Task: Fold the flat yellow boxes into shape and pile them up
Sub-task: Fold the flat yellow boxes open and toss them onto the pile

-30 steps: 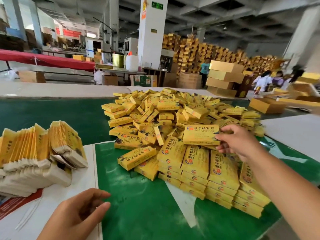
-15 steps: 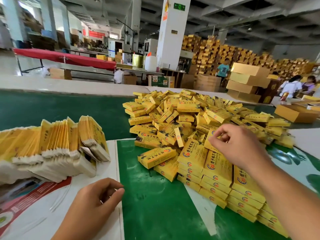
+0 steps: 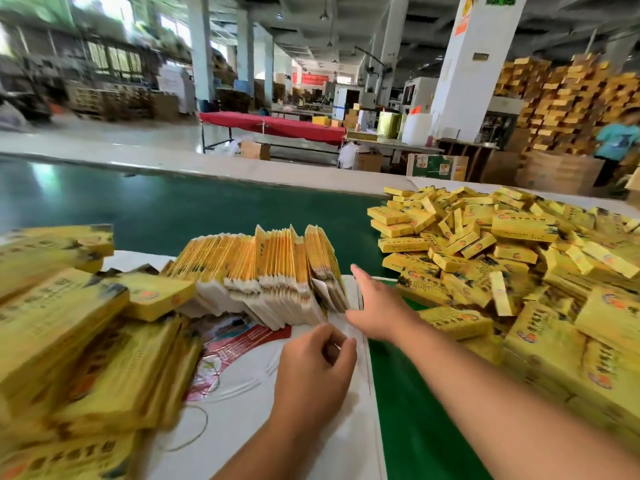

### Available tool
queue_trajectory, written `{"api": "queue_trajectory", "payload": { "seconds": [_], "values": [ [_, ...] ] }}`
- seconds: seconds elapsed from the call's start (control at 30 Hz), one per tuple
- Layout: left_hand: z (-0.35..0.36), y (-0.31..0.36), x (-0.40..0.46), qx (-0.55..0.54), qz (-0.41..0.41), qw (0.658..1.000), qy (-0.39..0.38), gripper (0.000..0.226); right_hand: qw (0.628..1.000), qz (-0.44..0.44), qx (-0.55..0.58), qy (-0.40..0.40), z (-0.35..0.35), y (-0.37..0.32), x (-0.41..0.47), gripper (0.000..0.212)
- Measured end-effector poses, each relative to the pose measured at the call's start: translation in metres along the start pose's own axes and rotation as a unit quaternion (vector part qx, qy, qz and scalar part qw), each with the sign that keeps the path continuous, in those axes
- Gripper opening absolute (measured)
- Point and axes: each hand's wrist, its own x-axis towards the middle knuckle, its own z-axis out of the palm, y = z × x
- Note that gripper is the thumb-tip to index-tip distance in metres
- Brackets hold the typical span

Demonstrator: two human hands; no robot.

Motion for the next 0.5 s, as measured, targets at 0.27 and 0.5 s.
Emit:
{"api": "queue_trajectory", "payload": {
  "seconds": [0.27,0.5],
  "values": [
    [0.000,-0.002,0.001,-0.016,0.031,0.999,0.013,0.025,0.999,-0.030,0.024,-0.001,0.022,-0.001,0.012,0.088],
    [0.001,-0.001,0.001,-0.024,0.016,1.000,0.007,0.024,0.986,-0.098,-0.009,0.132,0.019,0.002,-0.015,0.030]
  ]
}}
